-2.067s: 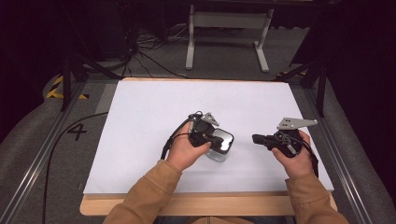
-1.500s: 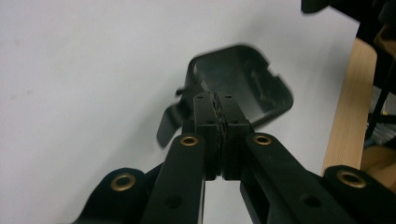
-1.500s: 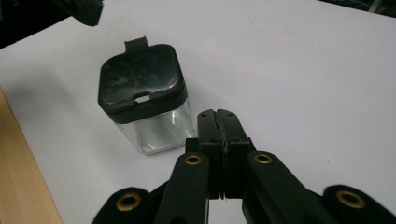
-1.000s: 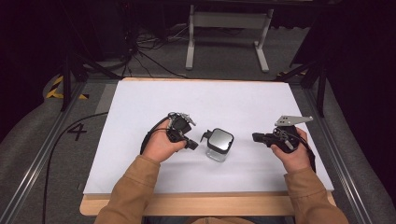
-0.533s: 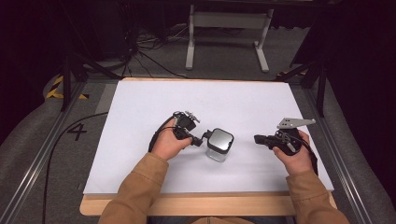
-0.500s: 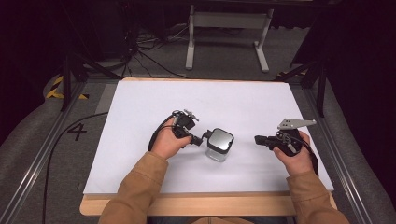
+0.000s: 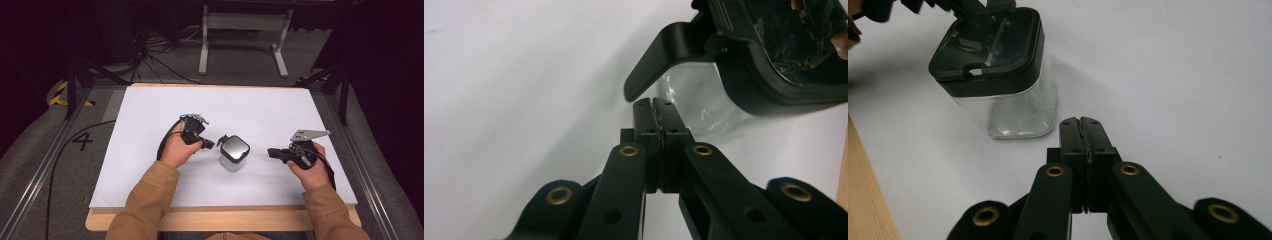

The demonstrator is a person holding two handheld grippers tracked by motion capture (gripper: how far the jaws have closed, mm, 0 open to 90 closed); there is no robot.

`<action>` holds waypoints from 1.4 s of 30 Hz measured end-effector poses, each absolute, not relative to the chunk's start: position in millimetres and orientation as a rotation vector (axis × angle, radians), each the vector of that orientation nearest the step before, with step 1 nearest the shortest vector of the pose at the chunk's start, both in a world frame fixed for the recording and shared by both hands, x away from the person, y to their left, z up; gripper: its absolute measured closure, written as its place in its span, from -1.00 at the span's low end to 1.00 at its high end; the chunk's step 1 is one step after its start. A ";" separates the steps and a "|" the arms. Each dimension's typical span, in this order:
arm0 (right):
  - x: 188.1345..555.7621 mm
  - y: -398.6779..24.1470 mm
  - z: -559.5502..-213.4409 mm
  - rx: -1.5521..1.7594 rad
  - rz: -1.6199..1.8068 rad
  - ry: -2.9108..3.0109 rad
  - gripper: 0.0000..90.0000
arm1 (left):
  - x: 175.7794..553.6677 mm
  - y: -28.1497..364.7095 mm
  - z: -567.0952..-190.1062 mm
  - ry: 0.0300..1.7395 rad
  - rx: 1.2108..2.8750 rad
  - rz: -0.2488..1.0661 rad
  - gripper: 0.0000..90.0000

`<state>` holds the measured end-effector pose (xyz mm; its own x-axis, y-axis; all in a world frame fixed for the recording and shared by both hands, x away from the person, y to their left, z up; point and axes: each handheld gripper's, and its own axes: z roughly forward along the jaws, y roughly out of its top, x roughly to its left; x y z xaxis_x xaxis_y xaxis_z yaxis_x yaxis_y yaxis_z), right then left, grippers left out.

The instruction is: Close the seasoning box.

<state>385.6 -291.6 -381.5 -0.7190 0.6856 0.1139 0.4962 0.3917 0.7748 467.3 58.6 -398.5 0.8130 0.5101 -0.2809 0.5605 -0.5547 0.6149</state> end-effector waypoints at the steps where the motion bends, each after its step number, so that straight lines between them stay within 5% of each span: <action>1: 385.6 -291.6 -381.5 1.049 1.232 2.425 1.00 | 464.3 64.4 -394.7 0.803 2.260 -0.074 1.00; 15: 421.9 -245.0 -409.0 0.926 1.168 2.590 1.00 | 428.3 131.6 -376.5 0.944 2.145 0.023 1.00; 42: 400.0 -218.5 -407.0 0.848 1.073 2.745 1.00 | 423.4 135.8 -369.7 0.933 2.130 0.034 1.00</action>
